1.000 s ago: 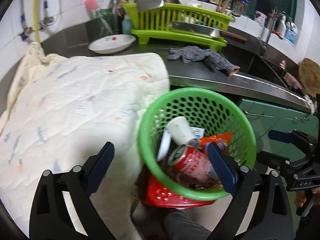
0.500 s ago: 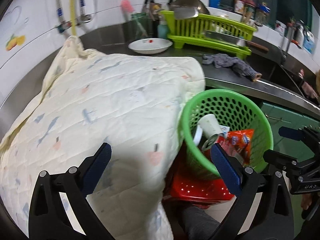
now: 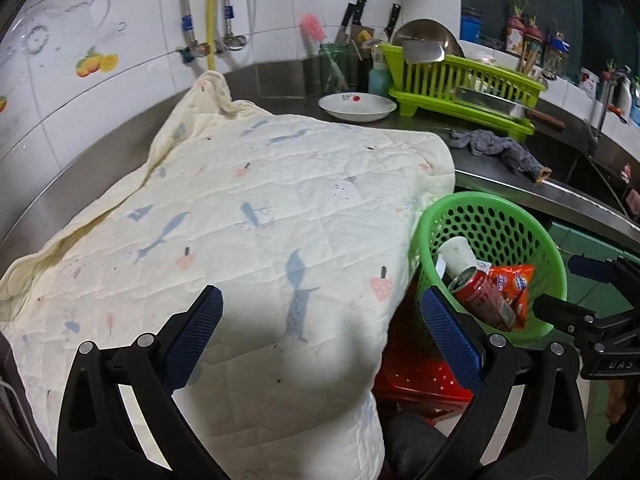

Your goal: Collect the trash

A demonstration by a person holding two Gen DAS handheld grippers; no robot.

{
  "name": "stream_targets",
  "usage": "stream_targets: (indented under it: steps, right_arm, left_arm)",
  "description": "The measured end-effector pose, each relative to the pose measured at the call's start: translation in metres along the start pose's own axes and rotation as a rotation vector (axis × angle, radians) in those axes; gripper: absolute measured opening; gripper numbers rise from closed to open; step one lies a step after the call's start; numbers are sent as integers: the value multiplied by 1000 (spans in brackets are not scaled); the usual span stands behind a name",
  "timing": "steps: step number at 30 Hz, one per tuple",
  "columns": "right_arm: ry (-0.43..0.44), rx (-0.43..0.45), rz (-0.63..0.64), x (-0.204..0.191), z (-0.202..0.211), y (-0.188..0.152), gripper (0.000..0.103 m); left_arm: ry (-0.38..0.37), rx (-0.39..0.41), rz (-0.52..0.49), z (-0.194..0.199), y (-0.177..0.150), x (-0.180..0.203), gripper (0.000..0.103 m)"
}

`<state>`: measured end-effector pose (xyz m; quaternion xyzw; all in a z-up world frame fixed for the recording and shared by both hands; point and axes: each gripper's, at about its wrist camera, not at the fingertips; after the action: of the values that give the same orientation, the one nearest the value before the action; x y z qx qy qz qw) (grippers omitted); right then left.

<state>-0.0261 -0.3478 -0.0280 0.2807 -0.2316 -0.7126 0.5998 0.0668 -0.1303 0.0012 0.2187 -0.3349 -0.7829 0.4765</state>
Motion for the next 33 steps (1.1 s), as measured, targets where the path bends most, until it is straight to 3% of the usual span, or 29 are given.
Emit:
stream_targets:
  steps: [20,33]
  right_arm:
    - [27,41,20,-36,3,12,92]
    - [29,62,15,-42,6,12,92]
  left_arm:
    - [52,51,149,24,-14,-45,98]
    - [89,87,149,28,-16,-45,98]
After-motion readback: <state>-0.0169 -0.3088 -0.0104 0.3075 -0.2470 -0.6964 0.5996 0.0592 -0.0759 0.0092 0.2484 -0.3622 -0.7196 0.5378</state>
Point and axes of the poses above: each gripper's, at about its wrist camera, not at the fingertips, and z roughly against the way its jaws point, x to its right, y to its top, and after that the axes turned 1 degree about z, right-handed
